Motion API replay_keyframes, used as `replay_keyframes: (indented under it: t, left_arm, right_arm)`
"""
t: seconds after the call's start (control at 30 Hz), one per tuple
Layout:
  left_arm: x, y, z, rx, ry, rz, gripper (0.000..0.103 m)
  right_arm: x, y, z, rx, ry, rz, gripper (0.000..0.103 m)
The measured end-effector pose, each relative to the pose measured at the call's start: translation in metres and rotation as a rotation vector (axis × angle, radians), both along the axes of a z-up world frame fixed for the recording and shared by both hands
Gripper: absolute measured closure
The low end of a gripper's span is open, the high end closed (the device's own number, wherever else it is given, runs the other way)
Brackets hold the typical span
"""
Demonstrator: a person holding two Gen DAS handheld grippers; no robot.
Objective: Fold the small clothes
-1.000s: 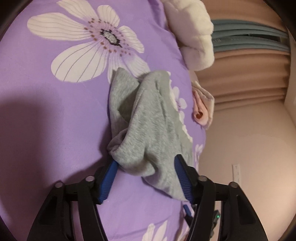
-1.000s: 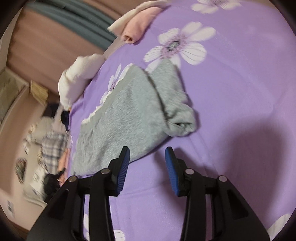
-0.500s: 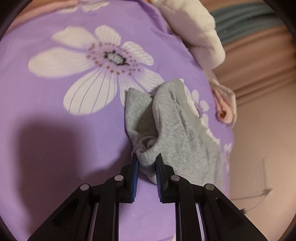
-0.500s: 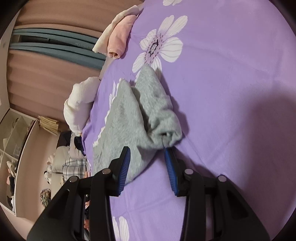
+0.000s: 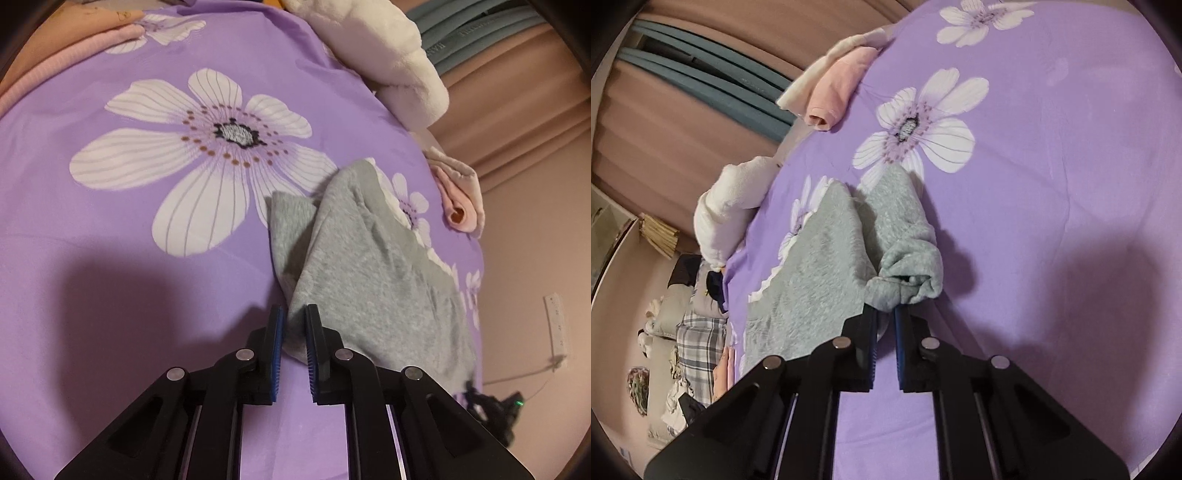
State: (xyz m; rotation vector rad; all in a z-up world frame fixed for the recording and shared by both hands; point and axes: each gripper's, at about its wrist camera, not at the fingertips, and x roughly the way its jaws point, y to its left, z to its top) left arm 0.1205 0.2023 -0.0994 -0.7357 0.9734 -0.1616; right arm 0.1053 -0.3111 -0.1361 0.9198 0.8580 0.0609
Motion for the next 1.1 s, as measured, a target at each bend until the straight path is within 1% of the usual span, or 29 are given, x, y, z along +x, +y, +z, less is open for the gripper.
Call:
replay_keyframes:
  t: [0.07, 0.1, 0.13, 0.17, 0.2, 0.27, 0.3, 0.33, 0.43, 0.5, 0.6, 0.7, 0.8, 0.87, 0.9, 0.97, 1.0, 1.03, 1.1]
  left_arm:
    - [-0.004, 0.003, 0.002, -0.011, -0.001, 0.002, 0.092]
    - [-0.007, 0.003, 0.005, -0.009, -0.003, -0.002, 0.092]
    - [-0.01, 0.004, 0.01, -0.001, -0.01, -0.005, 0.092]
    - [-0.012, 0.005, 0.014, 0.013, -0.015, -0.01, 0.092]
    - [-0.014, 0.004, 0.02, 0.037, -0.026, -0.019, 0.092]
    - [-0.017, -0.002, 0.031, 0.073, -0.046, -0.045, 0.092]
    - [-0.018, -0.008, 0.038, 0.096, -0.061, -0.066, 0.092]
    - [-0.018, -0.017, 0.044, 0.117, -0.077, -0.095, 0.092]
    - [-0.013, -0.045, 0.058, 0.169, -0.119, -0.173, 0.092]
    - [-0.006, -0.064, 0.061, 0.173, -0.132, -0.219, 0.092]
    - [0.008, -0.094, 0.061, 0.173, -0.14, -0.286, 0.092]
    - [0.02, -0.12, 0.052, 0.205, -0.115, -0.336, 0.092]
    - [0.023, -0.135, 0.04, 0.25, -0.089, -0.368, 0.092]
    - [0.021, -0.139, 0.03, 0.266, -0.069, -0.388, 0.092]
    - [0.02, -0.14, 0.024, 0.269, -0.056, -0.395, 0.092]
    - [0.016, -0.139, 0.012, 0.273, -0.022, -0.406, 0.092]
    - [0.014, -0.138, 0.005, 0.261, -0.011, -0.411, 0.092]
    - [0.012, -0.136, 0.003, 0.249, -0.015, -0.411, 0.092]
    - [0.008, -0.132, 0.003, 0.224, -0.022, -0.406, 0.092]
  right_arm:
    - [0.002, -0.003, -0.016, 0.019, 0.048, 0.004, 0.093]
    - [-0.001, -0.004, -0.016, 0.025, 0.034, 0.002, 0.093]
    - [-0.006, -0.005, -0.011, 0.016, 0.019, -0.003, 0.087]
    - [-0.009, -0.006, -0.006, -0.012, 0.01, -0.007, 0.08]
    - [-0.013, -0.005, 0.002, -0.054, 0.005, -0.008, 0.076]
    - [-0.02, -0.002, 0.022, -0.178, -0.03, -0.014, 0.076]
    - [-0.023, 0.001, 0.03, -0.219, -0.054, -0.004, 0.076]
    - [-0.024, 0.006, 0.039, -0.245, -0.088, 0.025, 0.076]
    - [-0.019, 0.033, 0.055, -0.267, -0.152, 0.157, 0.076]
    - [-0.009, 0.058, 0.059, -0.296, -0.178, 0.249, 0.078]
    - [0.005, 0.092, 0.06, -0.335, -0.198, 0.355, 0.079]
    - [0.022, 0.124, 0.06, -0.395, -0.225, 0.441, 0.081]
    - [0.036, 0.147, 0.058, -0.436, -0.236, 0.503, 0.083]
    - [0.043, 0.16, 0.05, -0.46, -0.218, 0.554, 0.084]
    - [0.045, 0.166, 0.043, -0.485, -0.194, 0.579, 0.085]
    - [0.043, 0.172, 0.03, -0.528, -0.129, 0.612, 0.085]
    - [0.043, 0.173, 0.021, -0.557, -0.088, 0.621, 0.085]
    - [0.04, 0.173, 0.013, -0.572, -0.066, 0.632, 0.088]
    - [0.031, 0.169, 0.012, -0.578, -0.091, 0.641, 0.088]
